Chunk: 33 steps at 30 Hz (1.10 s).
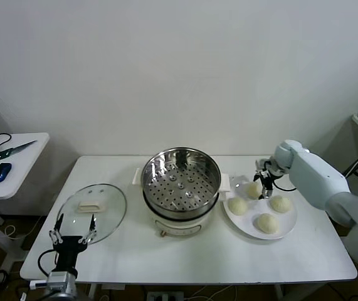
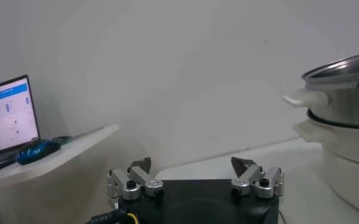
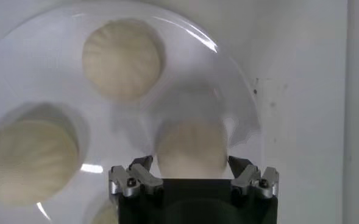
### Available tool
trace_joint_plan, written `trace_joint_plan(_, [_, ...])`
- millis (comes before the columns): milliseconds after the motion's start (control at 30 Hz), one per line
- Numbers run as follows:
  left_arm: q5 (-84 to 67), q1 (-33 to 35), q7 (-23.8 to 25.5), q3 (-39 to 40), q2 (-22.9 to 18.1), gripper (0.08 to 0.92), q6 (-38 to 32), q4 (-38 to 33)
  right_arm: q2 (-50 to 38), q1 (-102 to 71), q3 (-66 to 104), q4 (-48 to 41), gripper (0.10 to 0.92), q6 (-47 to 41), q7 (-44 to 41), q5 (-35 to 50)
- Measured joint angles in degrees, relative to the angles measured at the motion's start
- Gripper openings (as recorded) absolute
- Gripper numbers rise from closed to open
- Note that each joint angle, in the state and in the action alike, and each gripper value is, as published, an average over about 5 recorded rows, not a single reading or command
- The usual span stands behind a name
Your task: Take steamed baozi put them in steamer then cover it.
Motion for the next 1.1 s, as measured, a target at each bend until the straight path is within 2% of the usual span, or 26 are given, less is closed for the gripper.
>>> trace_joint_plan(200, [0.1,0.1,0.0,0.1,0.0,0.823,-0.1,0.2,1.0,0.5,-0.2,-1.7,0.715,0.7,-0.5,-0.7])
trace_joint_plan(367, [0.2,0.1,-0.1,0.2,0.0,0.823,-0.2,0.2,1.4,0.7,0.0,-2.5,0.676,1.2,-0.7,-1.0])
trace_joint_plan(667, [0.2,0.4,-0.1,0.2,0.0,0.823,-0.4,0.3,0.0,2.4,-1.4,-0.5,0.670,1.4,-1.5,0.6])
trace_joint_plan(1100, [0.3,1.1,-0.1,0.4,0.1,0.823,-0.6,-0.2,-2.9,15.2,-15.1,11.0,0.670,5.7,-3.2,9.2])
